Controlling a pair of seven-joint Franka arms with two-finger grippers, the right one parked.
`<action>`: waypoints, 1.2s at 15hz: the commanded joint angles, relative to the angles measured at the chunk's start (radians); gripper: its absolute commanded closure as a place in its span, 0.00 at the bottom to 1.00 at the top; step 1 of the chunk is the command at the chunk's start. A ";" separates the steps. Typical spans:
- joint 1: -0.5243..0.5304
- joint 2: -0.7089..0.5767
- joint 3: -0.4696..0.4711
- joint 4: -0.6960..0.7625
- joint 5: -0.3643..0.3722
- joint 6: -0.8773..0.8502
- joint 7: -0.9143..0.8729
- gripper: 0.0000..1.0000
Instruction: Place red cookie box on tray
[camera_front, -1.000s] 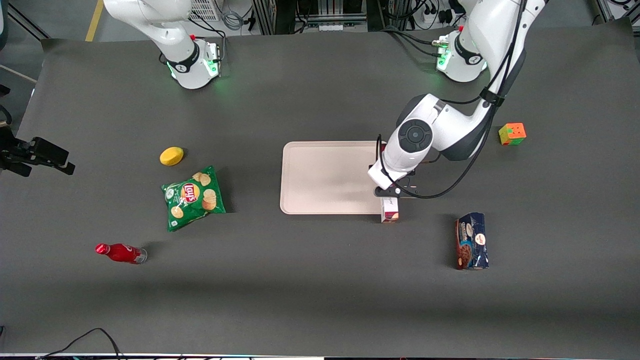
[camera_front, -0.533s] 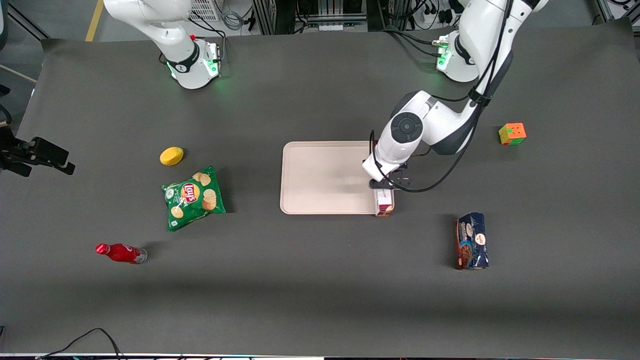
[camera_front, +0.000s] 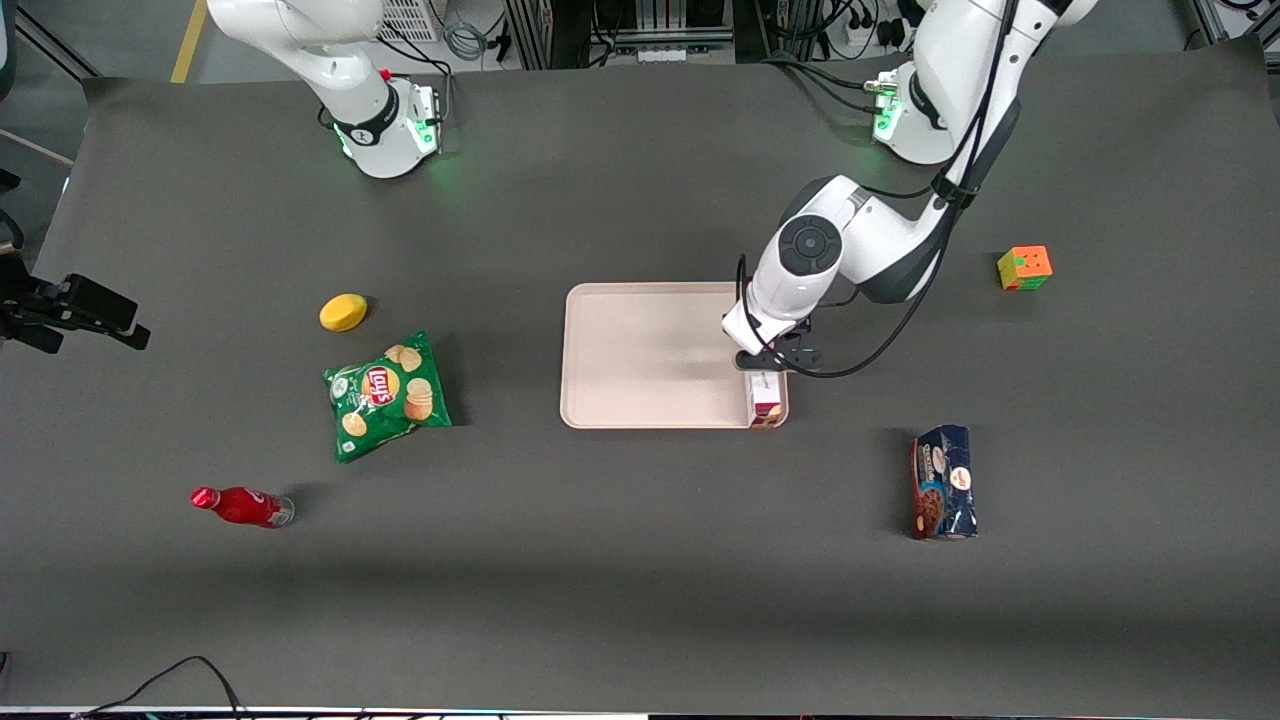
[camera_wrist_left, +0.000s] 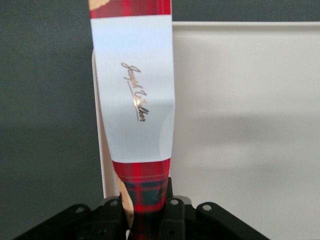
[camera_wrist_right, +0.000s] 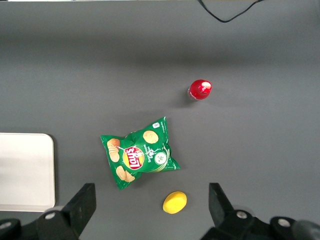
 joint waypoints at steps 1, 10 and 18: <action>-0.018 -0.036 0.011 -0.044 0.014 0.034 -0.031 0.43; -0.015 -0.076 0.040 0.003 0.011 -0.006 -0.016 0.00; 0.092 -0.269 0.239 0.186 -0.141 -0.369 0.325 0.00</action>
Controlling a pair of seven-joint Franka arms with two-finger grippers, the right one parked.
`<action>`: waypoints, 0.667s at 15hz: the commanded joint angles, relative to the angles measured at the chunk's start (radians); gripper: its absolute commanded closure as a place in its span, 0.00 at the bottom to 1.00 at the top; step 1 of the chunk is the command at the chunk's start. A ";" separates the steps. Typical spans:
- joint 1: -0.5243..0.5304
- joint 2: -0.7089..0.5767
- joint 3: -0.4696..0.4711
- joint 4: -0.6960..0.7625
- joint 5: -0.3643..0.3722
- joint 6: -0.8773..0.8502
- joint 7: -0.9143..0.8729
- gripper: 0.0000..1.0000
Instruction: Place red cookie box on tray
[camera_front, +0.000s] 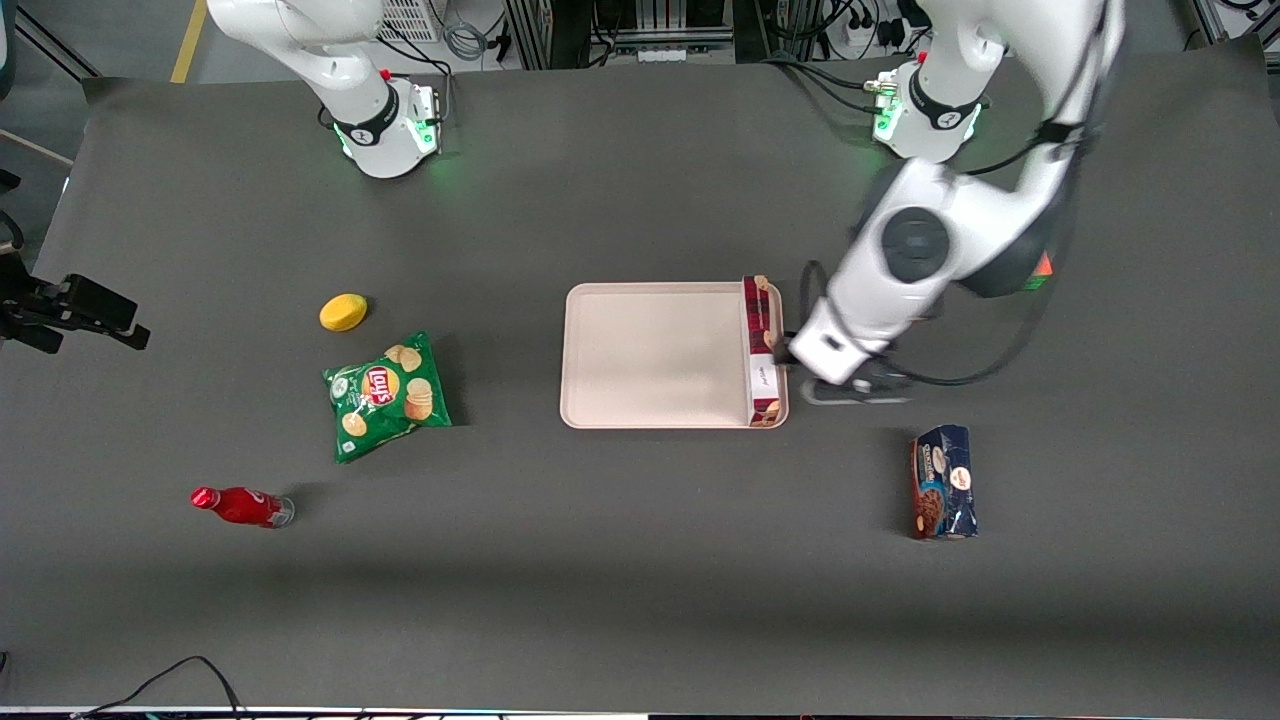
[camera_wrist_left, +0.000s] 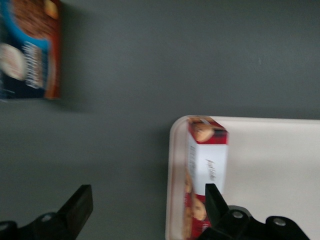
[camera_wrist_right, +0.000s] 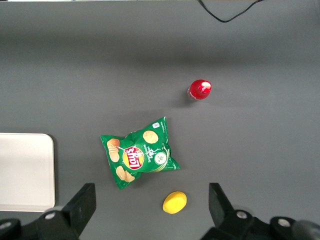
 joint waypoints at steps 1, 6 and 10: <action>0.043 -0.130 0.129 -0.003 -0.044 -0.109 0.126 0.00; 0.111 -0.259 0.294 0.020 -0.082 -0.232 0.435 0.00; 0.139 -0.295 0.366 0.115 0.004 -0.393 0.564 0.00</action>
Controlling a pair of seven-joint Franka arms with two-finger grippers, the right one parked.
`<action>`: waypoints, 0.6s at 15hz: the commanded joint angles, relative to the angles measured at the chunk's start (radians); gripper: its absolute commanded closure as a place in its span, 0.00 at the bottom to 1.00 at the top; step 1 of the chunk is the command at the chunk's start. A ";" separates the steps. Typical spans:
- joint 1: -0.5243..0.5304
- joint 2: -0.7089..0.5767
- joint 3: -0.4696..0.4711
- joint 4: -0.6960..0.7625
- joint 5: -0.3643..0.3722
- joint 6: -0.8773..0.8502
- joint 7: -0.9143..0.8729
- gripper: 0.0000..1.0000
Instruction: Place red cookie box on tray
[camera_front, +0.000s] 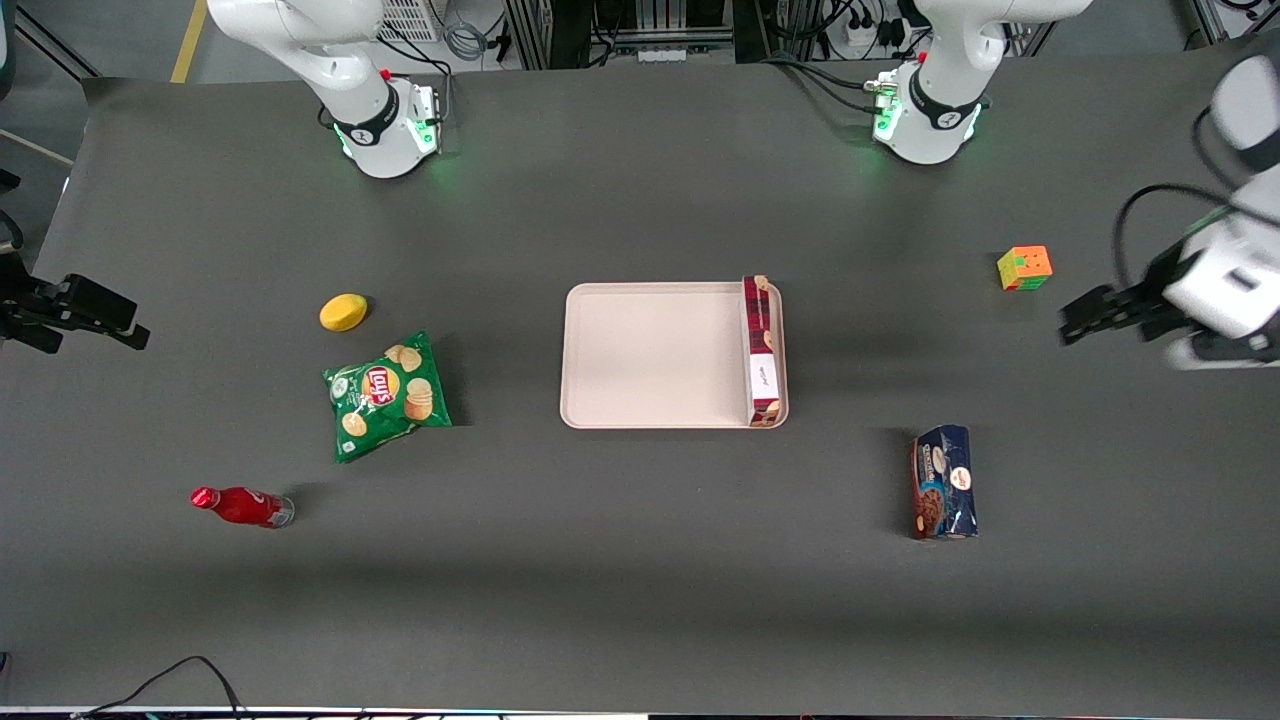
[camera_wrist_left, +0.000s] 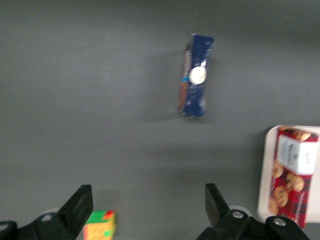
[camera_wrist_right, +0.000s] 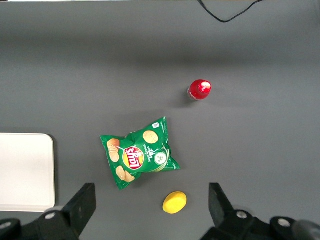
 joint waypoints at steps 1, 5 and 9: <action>0.009 -0.025 0.032 0.091 0.075 -0.138 0.101 0.00; 0.008 -0.040 0.028 0.175 0.110 -0.248 0.104 0.00; 0.005 -0.064 0.011 0.183 0.097 -0.252 0.104 0.00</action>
